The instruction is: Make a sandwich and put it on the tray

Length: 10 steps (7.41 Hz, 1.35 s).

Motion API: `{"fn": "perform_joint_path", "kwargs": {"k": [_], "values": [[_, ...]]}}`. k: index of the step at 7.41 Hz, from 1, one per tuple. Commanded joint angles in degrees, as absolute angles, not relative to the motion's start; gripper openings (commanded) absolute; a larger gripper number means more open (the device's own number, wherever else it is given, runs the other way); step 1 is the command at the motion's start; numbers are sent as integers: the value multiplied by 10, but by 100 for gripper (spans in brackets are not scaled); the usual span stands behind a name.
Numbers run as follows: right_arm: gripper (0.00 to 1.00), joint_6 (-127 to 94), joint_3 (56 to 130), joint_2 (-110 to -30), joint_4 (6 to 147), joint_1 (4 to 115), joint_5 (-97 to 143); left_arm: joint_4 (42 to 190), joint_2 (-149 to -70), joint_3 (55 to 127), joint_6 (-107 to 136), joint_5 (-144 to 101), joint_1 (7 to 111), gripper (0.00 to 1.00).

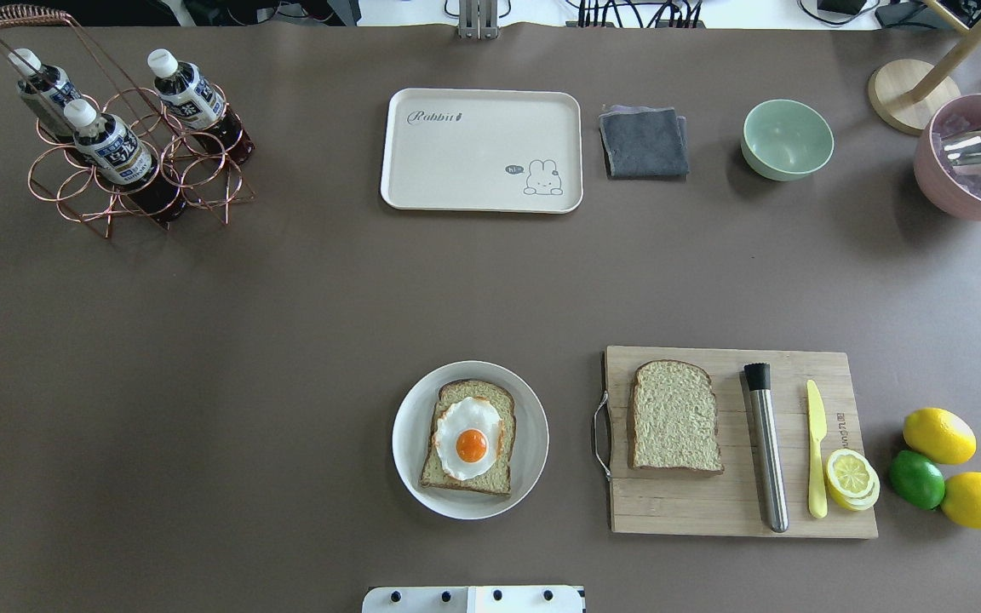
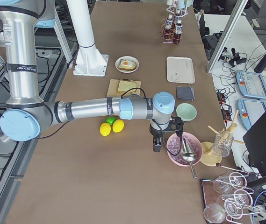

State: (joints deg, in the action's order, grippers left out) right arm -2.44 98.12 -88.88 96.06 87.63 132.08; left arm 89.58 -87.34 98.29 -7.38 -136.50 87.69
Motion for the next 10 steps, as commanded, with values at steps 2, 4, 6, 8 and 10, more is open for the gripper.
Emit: {"fn": "perform_joint_path", "kwargs": {"k": [2,4,6,8,10], "values": [[100,-31,992,-905,960,877,1357,932,-878,979,-70,-1407,877,99],[100,-97,1007,-909,952,880,1350,935,-871,982,-75,-1427,880,99],[100,-94,1009,-934,884,880,1358,936,-878,986,-72,-1429,880,99],[100,-95,1009,-943,813,878,1372,1002,-885,983,-67,-1427,881,99],[99,-97,1010,-934,776,838,1369,1038,-883,987,-67,-1426,879,98]]}}
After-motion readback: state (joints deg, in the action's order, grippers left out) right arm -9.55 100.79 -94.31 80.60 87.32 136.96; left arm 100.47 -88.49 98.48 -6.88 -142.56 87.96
